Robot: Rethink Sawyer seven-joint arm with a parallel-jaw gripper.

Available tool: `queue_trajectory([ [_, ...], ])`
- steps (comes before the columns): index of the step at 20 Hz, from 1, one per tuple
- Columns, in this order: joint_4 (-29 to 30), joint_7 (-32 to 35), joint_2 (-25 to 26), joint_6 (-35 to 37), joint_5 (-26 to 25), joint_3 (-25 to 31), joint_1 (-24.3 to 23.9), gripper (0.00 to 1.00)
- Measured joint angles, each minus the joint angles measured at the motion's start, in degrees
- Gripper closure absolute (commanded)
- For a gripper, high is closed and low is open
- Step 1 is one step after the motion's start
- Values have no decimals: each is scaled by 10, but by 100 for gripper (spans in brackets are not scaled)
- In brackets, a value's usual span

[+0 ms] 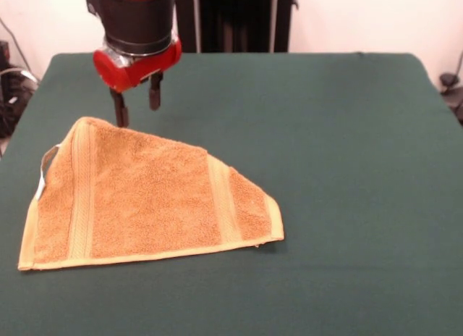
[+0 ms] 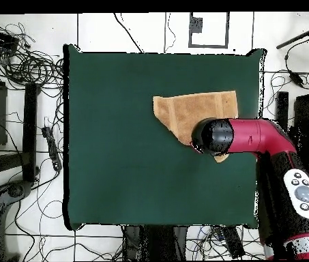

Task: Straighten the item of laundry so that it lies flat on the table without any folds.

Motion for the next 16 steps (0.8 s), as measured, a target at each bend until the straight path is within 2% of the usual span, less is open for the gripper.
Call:
queue_trajectory([
  [9, -10, 0, 41, -43, -30, -12, 8, 0],
  [16, -10, 0, 57, -51, -40, -17, 17, 0],
])
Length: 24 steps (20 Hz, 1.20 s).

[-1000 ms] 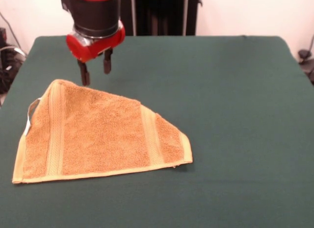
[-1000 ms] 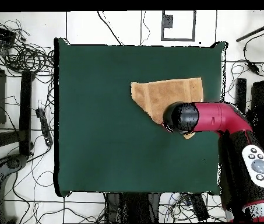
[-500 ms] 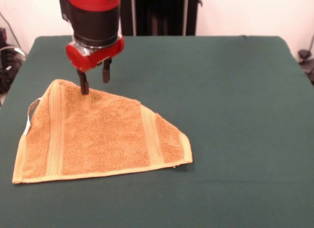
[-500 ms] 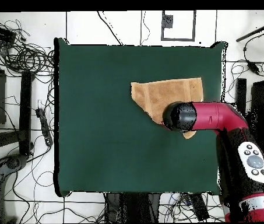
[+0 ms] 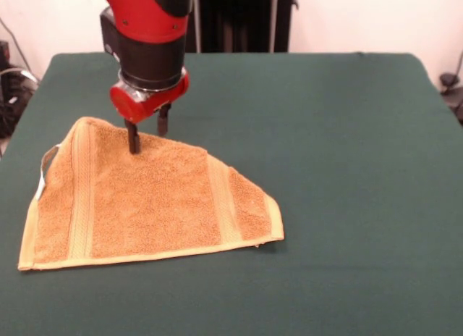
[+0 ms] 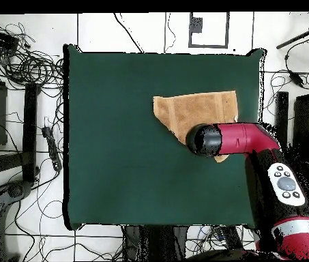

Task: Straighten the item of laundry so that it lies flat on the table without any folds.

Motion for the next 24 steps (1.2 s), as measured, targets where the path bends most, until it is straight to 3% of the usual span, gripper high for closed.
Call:
queue_trajectory([
  [19, -27, 0, 39, -27, -8, -12, 22, 0],
  [20, -28, 0, 39, -41, -8, -20, 27, 100],
  [24, -30, 0, 39, -54, -8, -26, 31, 100],
])
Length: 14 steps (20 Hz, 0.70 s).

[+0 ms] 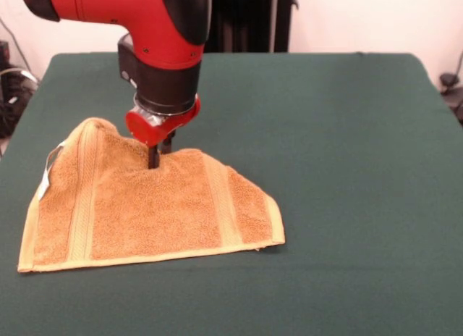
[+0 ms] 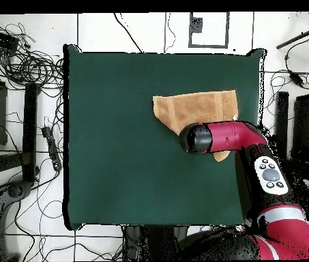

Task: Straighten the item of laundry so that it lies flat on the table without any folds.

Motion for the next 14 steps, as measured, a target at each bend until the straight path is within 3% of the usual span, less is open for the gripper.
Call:
queue_trajectory([
  [14, -1, 0, 1, -17, 20, -21, 14, 100],
])
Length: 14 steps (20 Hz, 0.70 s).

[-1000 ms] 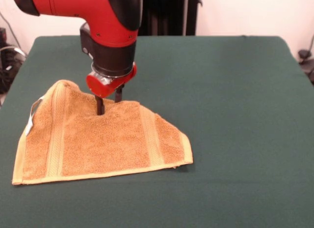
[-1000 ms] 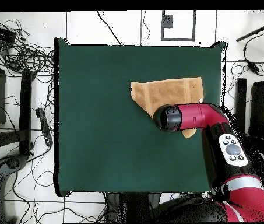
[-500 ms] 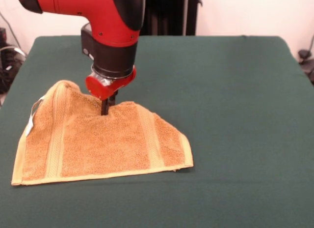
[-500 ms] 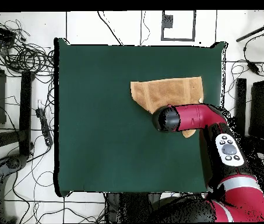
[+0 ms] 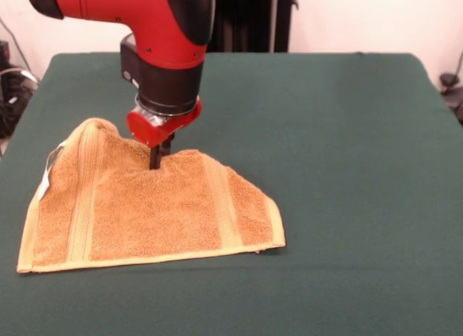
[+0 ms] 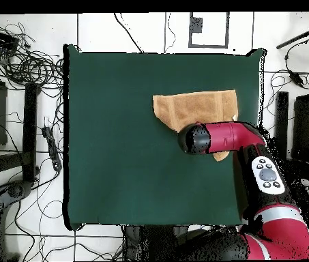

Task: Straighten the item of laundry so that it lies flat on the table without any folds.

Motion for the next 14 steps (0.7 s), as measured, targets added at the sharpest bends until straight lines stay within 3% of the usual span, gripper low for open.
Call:
queue_trajectory([
  [3, 3, 1, 0, 1, 32, -4, 0, 100],
  [8, 7, 4, -2, 43, 126, -6, -1, 100],
  [14, 19, 4, -15, 99, 183, -6, -2, 100],
])
